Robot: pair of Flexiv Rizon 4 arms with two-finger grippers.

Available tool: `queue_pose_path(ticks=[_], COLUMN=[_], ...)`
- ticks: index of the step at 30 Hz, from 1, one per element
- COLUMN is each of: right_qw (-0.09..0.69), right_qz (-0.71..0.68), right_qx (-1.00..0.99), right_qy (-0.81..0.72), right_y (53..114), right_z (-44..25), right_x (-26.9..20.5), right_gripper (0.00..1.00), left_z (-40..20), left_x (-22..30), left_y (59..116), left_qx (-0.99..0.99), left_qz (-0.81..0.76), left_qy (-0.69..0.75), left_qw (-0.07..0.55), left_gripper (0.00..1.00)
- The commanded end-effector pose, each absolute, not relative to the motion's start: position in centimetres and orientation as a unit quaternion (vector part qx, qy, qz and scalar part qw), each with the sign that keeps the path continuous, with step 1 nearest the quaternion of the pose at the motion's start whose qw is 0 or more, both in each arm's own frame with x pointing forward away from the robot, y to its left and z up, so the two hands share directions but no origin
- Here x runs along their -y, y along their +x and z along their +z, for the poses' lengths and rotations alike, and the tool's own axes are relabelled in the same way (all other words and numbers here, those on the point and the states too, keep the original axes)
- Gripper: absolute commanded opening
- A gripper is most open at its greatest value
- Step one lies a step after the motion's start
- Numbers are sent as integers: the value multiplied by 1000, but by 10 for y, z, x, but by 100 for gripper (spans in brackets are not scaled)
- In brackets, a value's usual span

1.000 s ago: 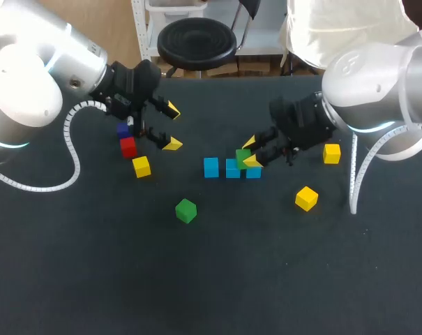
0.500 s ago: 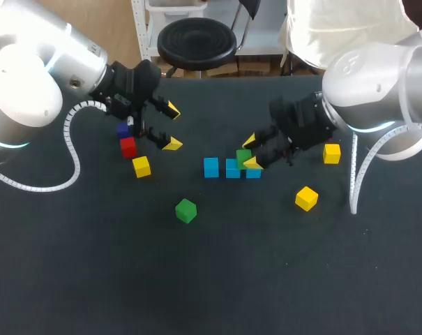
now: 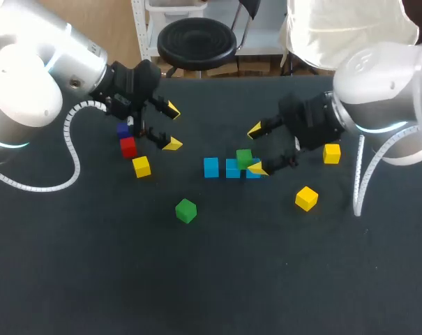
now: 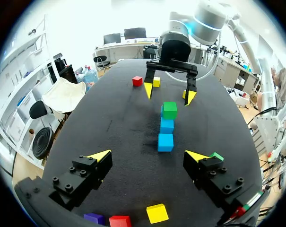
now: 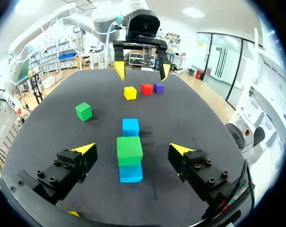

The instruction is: Place the blue cubes, place green cubes on the blue cubes, place the yellow cubes on the green cubes, then place the red cubes on the yellow cubes, and place purple cube on the red cubes.

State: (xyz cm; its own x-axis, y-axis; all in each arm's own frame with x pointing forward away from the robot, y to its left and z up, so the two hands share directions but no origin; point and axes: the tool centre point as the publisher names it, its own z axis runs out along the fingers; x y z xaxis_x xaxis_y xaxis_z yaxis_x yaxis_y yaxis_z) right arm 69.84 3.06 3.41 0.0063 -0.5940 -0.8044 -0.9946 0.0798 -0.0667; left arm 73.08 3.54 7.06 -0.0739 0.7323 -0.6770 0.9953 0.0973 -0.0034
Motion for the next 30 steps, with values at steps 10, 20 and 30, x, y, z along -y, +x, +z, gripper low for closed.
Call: queue_pose_path(ticks=[10, 20, 30], right_qw=[385, 372, 357], right_qz=[293, 318, 319], right_qx=[-621, -597, -603], right_qy=[-617, -636, -637], right_y=[680, 677, 673], right_z=[54, 60, 62], right_x=[5, 12, 21], right_gripper=[100, 100, 100], left_z=[71, 71, 71], left_x=[-36, -36, -36], left_y=[730, 730, 730], left_qx=[-691, -691, -691], left_qz=[-244, -244, -244], left_qy=[626, 626, 626], left_qw=[268, 268, 268], left_gripper=[100, 100, 100])
